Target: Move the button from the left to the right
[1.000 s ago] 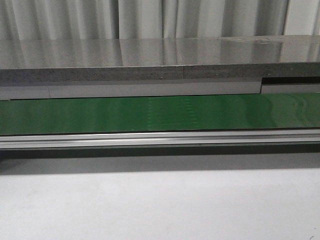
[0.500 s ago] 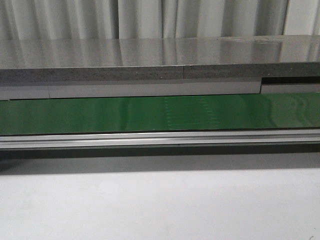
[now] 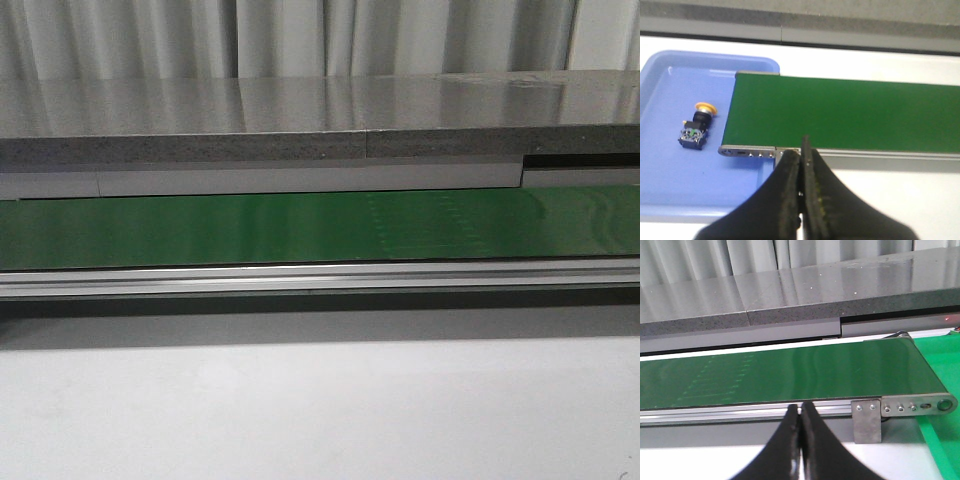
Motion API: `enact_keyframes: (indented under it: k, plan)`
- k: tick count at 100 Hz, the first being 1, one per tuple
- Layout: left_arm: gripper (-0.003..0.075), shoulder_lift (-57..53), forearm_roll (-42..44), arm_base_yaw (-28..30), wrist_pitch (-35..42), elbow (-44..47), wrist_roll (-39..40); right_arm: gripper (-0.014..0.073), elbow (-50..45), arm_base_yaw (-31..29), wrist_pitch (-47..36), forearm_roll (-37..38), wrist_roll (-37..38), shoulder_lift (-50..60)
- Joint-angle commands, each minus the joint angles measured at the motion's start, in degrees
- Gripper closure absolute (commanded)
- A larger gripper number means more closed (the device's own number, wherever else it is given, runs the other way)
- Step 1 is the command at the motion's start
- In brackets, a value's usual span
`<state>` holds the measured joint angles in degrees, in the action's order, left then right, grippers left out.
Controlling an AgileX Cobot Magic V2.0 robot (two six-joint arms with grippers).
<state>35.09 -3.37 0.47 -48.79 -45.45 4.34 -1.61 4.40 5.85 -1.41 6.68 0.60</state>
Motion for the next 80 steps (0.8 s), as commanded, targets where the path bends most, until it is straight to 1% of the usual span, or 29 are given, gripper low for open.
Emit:
enact_keyframes:
  k: [1, 28, 35, 39, 44, 47, 49, 52, 53, 54, 56, 59, 64, 66, 69, 80]
  plan:
    - [0.0741, 3.8, -0.7, 0.1, 0.8, -3.6, 0.6, 0.0651, 1.0, -0.1, -4.8, -0.2, -0.1, 1.0]
    - [0.0739, 9.0, -0.7, 0.1, 0.0, -3.5, 0.6, 0.0651, 1.0, -0.1, -4.8, -0.2, -0.1, 1.0]
    - [0.0703, 9.5, -0.7, 0.1, 0.0, -3.5, 0.5, 0.0651, 1.0, -0.1, -4.8, -0.2, -0.1, 1.0]
    - [0.0648, 9.6, -0.7, 0.1, -0.1, -3.5, 0.4, 0.0651, 1.0, -0.1, -4.8, -0.2, -0.1, 1.0]
    - [0.0554, 9.6, -0.7, 0.1, -0.1, -3.5, 0.3, 0.0651, 1.0, -0.1, -4.8, -0.2, -0.1, 1.0]
    - [0.0471, 9.6, -0.7, 0.1, -0.1, -3.5, 0.1, 0.0651, 1.0, -0.1, -4.8, -0.2, -0.1, 1.0]
    - [0.0434, 9.6, -0.7, 0.1, -0.1, -3.5, 0.0, 0.0651, 1.0, -0.1, -4.8, -0.2, -0.1, 1.0]
    - [0.0335, 9.6, -0.6, 0.1, -0.1, -3.5, -0.1, 0.0651, 1.0, -0.1, -4.8, -0.2, -0.1, 1.0]
    - [0.0315, 9.6, -0.5, 0.1, -0.1, -3.5, -0.1, 0.0651, 1.0, -0.1, -4.8, -0.2, -0.1, 1.0]
    - [0.0274, 9.6, -0.5, 0.1, -0.1, -3.5, -0.1, 0.0651, 1.0, -0.1, -4.8, -0.2, -0.1, 1.0]
    - [0.0235, 9.6, -0.5, 0.1, -0.1, -3.5, -0.1, 0.0651, 1.0, -0.1, -4.8, -0.2, -0.1, 1.0]
    - [0.0144, 9.6, -0.5, 0.1, -0.1, -3.5, -0.1, 0.0651, 1.0, -0.1, -4.8, -0.2, -0.1, 1.0]
    - [0.0049, 9.6, -0.4, 0.1, 0.3, -3.5, -0.1, 0.0651, 1.0, -0.1, -4.8, -0.2, -0.1, 1.0]
    - [0.0022, 9.6, -0.4, 0.1, 0.6, -3.5, -0.1, 0.0651, 1.0, -0.1, -4.8, -0.2, -0.1, 1.0]
    - [0.0002, 9.6, -0.4, 0.1, 0.8, -3.5, -0.1, 0.0651, 1.0, -0.1, -4.8, -0.2, -0.1, 1.0]
    - [0.0036, 9.6, -0.7, 0.1, 1.1, -3.5, -0.1, 0.0651, 1.0, -0.1, -4.8, -0.2, -0.1, 1.0]
